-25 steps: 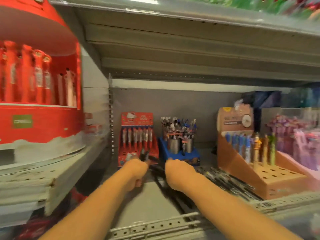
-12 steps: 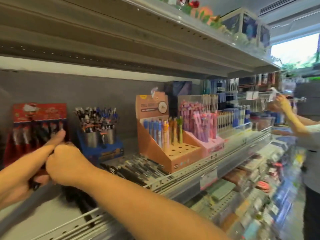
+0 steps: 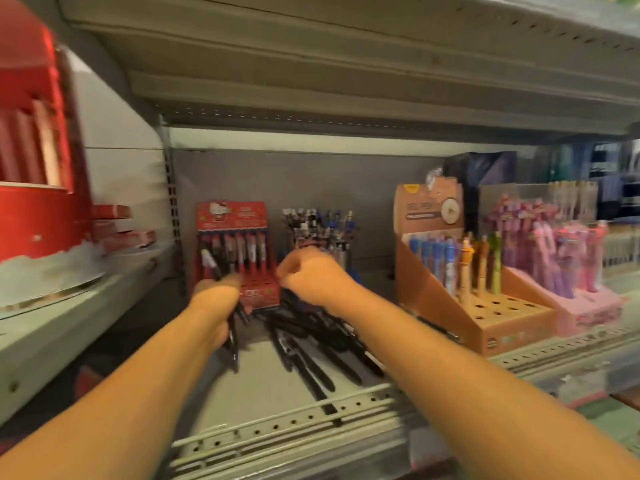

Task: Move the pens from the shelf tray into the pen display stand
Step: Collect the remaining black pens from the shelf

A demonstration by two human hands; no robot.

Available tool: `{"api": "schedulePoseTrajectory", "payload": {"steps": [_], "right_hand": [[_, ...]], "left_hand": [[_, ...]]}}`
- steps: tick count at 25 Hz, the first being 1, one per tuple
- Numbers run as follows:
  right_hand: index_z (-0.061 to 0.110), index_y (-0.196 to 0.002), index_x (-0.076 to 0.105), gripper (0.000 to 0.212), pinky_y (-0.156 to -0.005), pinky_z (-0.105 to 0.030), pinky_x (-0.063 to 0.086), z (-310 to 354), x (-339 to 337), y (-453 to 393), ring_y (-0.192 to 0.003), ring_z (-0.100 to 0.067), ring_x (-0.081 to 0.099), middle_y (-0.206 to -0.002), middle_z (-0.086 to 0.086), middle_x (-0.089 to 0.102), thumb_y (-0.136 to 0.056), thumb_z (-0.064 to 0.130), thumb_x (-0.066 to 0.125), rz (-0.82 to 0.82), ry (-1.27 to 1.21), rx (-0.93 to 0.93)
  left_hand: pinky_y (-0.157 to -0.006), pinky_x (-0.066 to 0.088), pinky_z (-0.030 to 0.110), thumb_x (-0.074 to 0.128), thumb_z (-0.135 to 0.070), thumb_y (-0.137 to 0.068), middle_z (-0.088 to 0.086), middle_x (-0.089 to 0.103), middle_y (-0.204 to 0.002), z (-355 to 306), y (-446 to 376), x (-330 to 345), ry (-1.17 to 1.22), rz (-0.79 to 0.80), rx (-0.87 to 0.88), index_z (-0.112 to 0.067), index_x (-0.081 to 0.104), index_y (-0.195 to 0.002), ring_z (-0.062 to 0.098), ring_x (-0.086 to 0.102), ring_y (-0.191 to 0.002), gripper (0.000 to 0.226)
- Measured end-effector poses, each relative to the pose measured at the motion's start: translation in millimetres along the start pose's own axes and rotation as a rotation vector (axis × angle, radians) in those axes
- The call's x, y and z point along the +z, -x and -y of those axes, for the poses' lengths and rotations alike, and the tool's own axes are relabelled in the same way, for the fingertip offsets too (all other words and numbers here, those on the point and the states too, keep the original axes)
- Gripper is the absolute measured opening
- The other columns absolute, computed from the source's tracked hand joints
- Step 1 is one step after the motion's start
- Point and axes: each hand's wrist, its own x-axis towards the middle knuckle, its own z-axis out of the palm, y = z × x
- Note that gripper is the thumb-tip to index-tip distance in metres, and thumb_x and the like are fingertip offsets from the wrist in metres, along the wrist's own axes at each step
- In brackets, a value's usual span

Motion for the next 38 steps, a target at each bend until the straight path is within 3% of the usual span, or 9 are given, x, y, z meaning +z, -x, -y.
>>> {"api": "schedulePoseTrajectory", "payload": {"steps": [3,8,12,16,21,26,29,35,38], "right_hand": [[0.002,-0.124,0.067,0.029,-0.098,-0.042,0.055,-1,-12,-32,-0.117,-0.030,0.065,-0.129,-0.016,0.067,-0.098,0.010,0.057,0.178,0.349,0.114],[0.009,-0.082,0.057,0.024,-0.055,-0.030,0.045,-17,20,-40,-0.069,-0.022,0.056,-0.084,-0.007,0.057,-0.099,0.026,0.059,0.371,0.447,0.030],[0.013,-0.074,0.047,0.031,-0.047,-0.027,0.036,-26,36,-45,-0.059,-0.018,0.048,-0.075,-0.004,0.050,-0.096,0.026,0.063,0.420,0.480,0.016],[0.007,-0.101,0.053,0.011,-0.049,-0.029,0.039,-26,42,-42,-0.060,-0.018,0.046,-0.078,-0.005,0.048,-0.099,0.017,0.057,0.470,0.578,0.042],[-0.001,-0.131,0.053,0.032,-0.069,-0.035,0.043,-19,52,-27,-0.082,-0.025,0.051,-0.103,-0.013,0.056,-0.101,0.010,0.047,0.522,0.680,-0.009],[0.002,-0.111,0.058,0.018,-0.051,-0.030,0.039,-24,49,-26,-0.065,-0.020,0.048,-0.084,-0.009,0.051,-0.100,0.008,0.046,0.490,0.689,0.019],[-0.004,-0.124,0.057,0.028,-0.059,-0.029,0.040,-26,39,-26,-0.081,-0.024,0.056,-0.111,-0.017,0.059,-0.101,0.002,0.042,0.420,0.507,0.189],[0.006,-0.098,0.056,0.020,-0.040,-0.023,0.041,-12,21,-24,-0.046,-0.017,0.049,-0.060,-0.005,0.052,-0.107,0.015,0.042,0.109,-0.823,0.304],[0.006,-0.092,0.063,0.017,-0.069,-0.033,0.059,2,23,-24,-0.059,-0.020,0.063,-0.071,-0.010,0.067,-0.103,0.014,0.052,0.092,-1.196,0.347]], "left_hand": [[-0.040,0.040,0.025,0.057,-0.010,-0.099,0.014,0.046,-0.065,4,1,-3,-0.213,0.005,-0.063,0.005,0.056,-0.120,0.023,0.044,-0.047,0.025],[-0.051,0.033,0.029,0.061,-0.013,-0.096,0.010,0.046,-0.067,3,2,2,-0.330,0.001,-0.033,-0.001,0.056,-0.106,0.020,0.038,-0.050,0.016],[-0.049,0.035,0.026,0.062,-0.014,-0.096,0.014,0.051,-0.079,4,1,1,-0.337,0.005,-0.056,-0.006,0.054,-0.106,0.020,0.042,-0.055,0.016],[-0.049,0.037,0.027,0.061,-0.013,-0.096,0.013,0.049,-0.075,7,0,0,-0.391,0.052,-0.062,-0.006,0.051,-0.099,0.021,0.042,-0.056,0.012],[-0.046,0.044,0.026,0.060,-0.015,-0.099,0.007,0.049,-0.058,8,7,1,-0.344,0.159,-0.097,-0.006,0.051,-0.090,0.018,0.042,-0.045,0.015],[-0.047,0.031,0.026,0.063,-0.014,-0.097,0.008,0.044,-0.062,4,12,2,-0.341,0.165,-0.085,-0.008,0.050,-0.092,0.019,0.036,-0.047,0.015],[-0.045,0.029,0.025,0.065,-0.013,-0.096,0.008,0.043,-0.062,3,14,1,-0.328,0.159,-0.078,-0.009,0.050,-0.093,0.018,0.034,-0.046,0.016],[-0.036,0.034,0.018,0.076,-0.029,-0.089,0.011,0.055,-0.065,-5,16,3,-0.034,0.191,-0.160,-0.004,0.063,-0.094,0.013,0.036,-0.038,0.028],[-0.035,0.037,0.016,0.080,-0.030,-0.084,0.013,0.063,-0.075,-11,19,6,0.088,0.251,-0.179,-0.002,0.068,-0.098,0.010,0.039,-0.036,0.034]]}}
